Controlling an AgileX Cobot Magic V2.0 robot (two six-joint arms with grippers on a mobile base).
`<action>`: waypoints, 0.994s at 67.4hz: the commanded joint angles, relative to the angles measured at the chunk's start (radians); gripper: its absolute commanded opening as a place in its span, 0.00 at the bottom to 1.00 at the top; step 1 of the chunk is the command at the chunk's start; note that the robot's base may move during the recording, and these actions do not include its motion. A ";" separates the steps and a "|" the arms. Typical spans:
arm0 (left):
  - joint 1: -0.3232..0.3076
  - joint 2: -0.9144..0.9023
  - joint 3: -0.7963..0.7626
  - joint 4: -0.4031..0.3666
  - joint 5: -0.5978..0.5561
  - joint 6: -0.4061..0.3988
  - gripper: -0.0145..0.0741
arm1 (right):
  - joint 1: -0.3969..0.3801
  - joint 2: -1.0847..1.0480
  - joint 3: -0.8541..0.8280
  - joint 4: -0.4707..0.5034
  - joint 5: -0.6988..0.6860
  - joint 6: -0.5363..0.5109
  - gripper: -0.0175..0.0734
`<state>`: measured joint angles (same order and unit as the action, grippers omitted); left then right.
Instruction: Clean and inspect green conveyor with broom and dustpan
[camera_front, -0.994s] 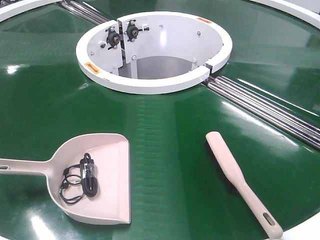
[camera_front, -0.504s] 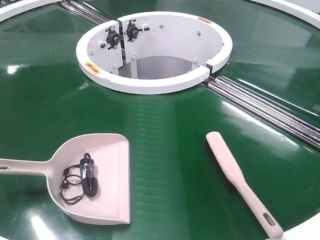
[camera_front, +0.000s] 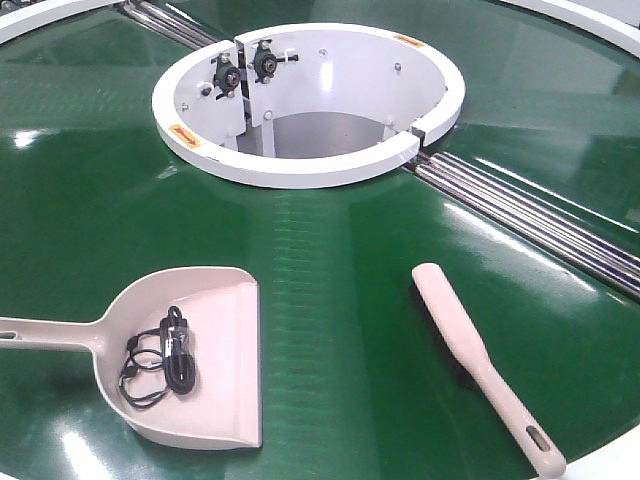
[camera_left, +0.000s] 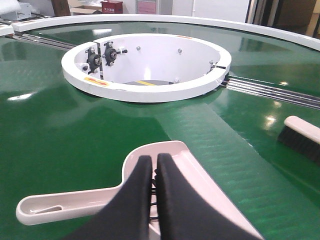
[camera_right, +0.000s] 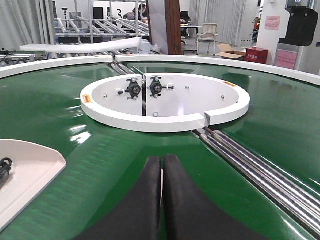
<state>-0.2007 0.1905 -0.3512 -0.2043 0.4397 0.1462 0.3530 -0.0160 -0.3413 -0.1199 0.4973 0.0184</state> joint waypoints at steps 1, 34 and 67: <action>-0.006 0.014 -0.024 -0.016 -0.077 -0.011 0.16 | -0.002 0.018 -0.026 -0.007 -0.080 -0.009 0.18; 0.028 -0.008 0.045 0.030 -0.216 -0.012 0.16 | -0.002 0.018 -0.026 -0.007 -0.083 -0.009 0.18; 0.094 -0.218 0.407 0.284 -0.423 -0.282 0.16 | -0.002 0.018 -0.026 -0.007 -0.082 -0.009 0.18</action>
<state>-0.1081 -0.0109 0.0265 0.0738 0.0763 -0.1191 0.3530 -0.0160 -0.3410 -0.1199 0.4965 0.0184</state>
